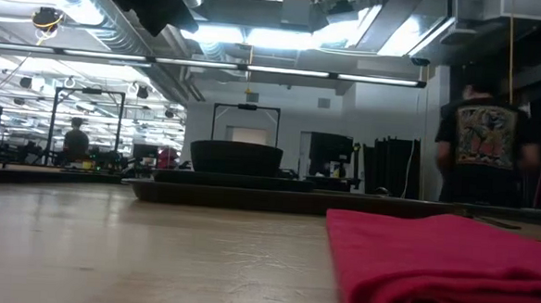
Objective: Set up tray
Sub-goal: Put the red napkin on the brown serving tray to the top right of the black plate
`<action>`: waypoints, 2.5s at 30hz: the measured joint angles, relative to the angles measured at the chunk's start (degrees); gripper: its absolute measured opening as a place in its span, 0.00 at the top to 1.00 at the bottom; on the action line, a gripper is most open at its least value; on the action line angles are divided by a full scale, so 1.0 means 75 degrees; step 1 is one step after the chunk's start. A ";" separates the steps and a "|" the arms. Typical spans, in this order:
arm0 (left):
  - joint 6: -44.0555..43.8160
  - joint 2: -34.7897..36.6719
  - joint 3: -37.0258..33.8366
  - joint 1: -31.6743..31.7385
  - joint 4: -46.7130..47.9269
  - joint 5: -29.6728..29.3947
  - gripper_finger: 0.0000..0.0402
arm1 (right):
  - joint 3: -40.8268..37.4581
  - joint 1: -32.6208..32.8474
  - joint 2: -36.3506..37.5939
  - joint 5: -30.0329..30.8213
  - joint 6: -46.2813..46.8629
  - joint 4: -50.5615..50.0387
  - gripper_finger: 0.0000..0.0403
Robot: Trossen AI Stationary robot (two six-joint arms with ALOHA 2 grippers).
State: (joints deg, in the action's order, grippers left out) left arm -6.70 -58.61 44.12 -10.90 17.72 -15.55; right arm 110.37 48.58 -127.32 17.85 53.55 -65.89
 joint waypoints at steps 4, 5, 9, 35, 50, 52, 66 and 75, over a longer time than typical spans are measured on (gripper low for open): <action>0.0000 0.0000 0.0000 0.0000 0.0001 0.0000 1.00 | 0.0000 0.0000 0.0001 0.0233 -0.0521 0.0009 0.93; 0.0013 0.0000 0.0000 0.0000 0.0000 0.0000 1.00 | 0.0000 0.0001 0.0001 0.0239 -0.0784 0.0016 0.91; 0.0410 0.0000 0.0000 0.0000 0.0000 -0.0003 0.99 | -0.0003 0.0003 0.0001 0.0362 -0.1568 0.0023 0.82; 0.0256 0.0000 0.0000 0.0000 -0.0001 -0.0003 1.00 | -0.0006 0.0003 -0.1022 0.0655 -0.1822 0.0589 0.43; 0.0255 0.0000 0.0000 0.0000 0.0003 -0.0003 1.00 | -0.0025 -0.0006 -0.1255 0.0978 -0.1150 0.0032 0.43; 0.0256 0.0000 0.0000 0.0000 0.0003 -0.0003 0.99 | -0.0151 -0.0006 -0.1238 0.0966 -0.1026 0.0121 0.43; 0.0256 -0.0003 0.0000 0.0000 0.0006 -0.0003 1.00 | -0.0816 -0.0358 -0.1138 0.0056 -0.1015 0.0868 0.49; 0.0256 -0.0003 0.0000 0.0000 0.0006 0.0000 0.98 | -0.0816 -0.0478 -0.1158 -0.0143 -0.1000 0.1033 0.81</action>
State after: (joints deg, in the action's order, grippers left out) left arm -4.78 -58.63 44.12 -10.90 17.76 -15.55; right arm 104.25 44.99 -136.00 16.78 46.04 -58.14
